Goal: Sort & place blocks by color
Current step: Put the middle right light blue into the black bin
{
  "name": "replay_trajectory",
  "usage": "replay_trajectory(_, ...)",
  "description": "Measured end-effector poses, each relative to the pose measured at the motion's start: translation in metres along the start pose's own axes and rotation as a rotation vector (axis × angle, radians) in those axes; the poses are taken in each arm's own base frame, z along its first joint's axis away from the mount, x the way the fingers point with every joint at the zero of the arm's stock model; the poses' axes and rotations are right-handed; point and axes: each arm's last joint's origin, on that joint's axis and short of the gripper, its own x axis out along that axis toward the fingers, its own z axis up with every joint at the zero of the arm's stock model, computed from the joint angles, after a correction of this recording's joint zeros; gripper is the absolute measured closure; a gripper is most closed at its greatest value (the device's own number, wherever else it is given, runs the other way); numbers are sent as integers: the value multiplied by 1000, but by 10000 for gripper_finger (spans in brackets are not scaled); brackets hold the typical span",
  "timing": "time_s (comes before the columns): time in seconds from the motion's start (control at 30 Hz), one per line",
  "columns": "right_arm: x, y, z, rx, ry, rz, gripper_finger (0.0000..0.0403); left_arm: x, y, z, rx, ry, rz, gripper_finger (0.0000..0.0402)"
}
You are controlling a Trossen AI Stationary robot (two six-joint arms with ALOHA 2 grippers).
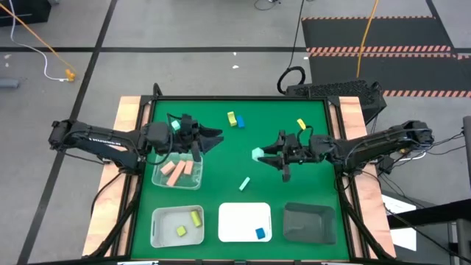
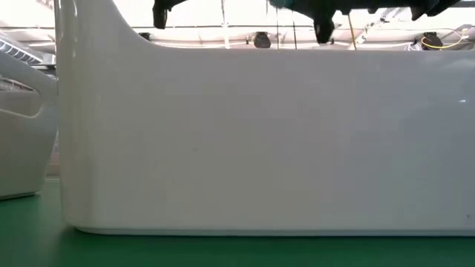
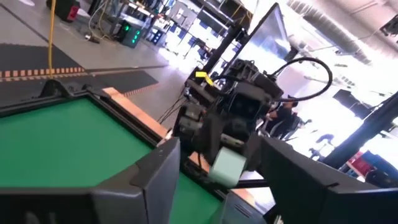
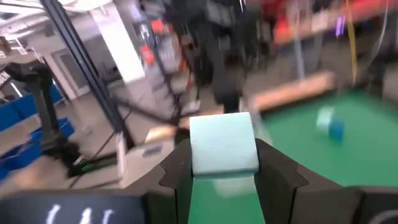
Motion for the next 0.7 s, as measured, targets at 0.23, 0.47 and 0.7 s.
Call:
replay_trajectory(0.23,-7,16,-29,520,345,77,287,0,3,-4,14,44,30,143)
replay_trajectory(0.47,-20,44,-49,955,674,125,287,-1,9,-11,35,117,82,146)
replay_trajectory(0.7,-37,62,-69,1223,1013,-7,287,-1,17,-14,52,167,143,155)
